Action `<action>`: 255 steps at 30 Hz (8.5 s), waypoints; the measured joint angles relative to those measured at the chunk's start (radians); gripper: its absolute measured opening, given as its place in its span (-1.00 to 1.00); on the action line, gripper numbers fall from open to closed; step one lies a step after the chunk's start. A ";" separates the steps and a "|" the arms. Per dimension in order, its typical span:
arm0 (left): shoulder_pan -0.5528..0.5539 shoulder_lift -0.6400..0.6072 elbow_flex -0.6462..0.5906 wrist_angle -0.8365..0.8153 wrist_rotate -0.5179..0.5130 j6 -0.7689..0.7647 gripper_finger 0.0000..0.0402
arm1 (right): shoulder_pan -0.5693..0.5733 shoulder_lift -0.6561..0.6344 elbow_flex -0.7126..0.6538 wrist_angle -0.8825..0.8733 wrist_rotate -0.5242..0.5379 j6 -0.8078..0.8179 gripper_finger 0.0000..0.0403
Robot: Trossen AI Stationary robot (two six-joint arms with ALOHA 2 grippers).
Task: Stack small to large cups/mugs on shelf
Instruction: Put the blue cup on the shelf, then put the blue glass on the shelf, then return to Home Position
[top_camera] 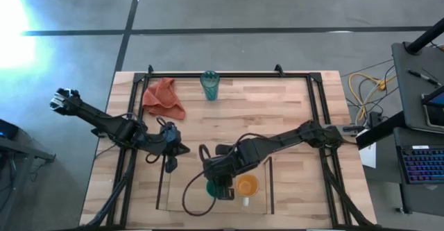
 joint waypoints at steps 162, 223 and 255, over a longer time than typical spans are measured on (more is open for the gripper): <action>-0.017 0.416 0.790 -0.907 0.188 0.103 -1.00 | -0.328 -0.384 -0.151 -0.370 0.425 0.500 -0.60; -0.141 0.552 0.651 -0.598 0.176 -0.183 -0.76 | -0.151 -0.383 -0.233 -0.371 0.505 0.607 -0.48; -0.109 0.171 0.828 -0.319 -0.112 0.159 -0.71 | -0.123 -0.604 -0.057 -0.249 0.419 0.572 -0.48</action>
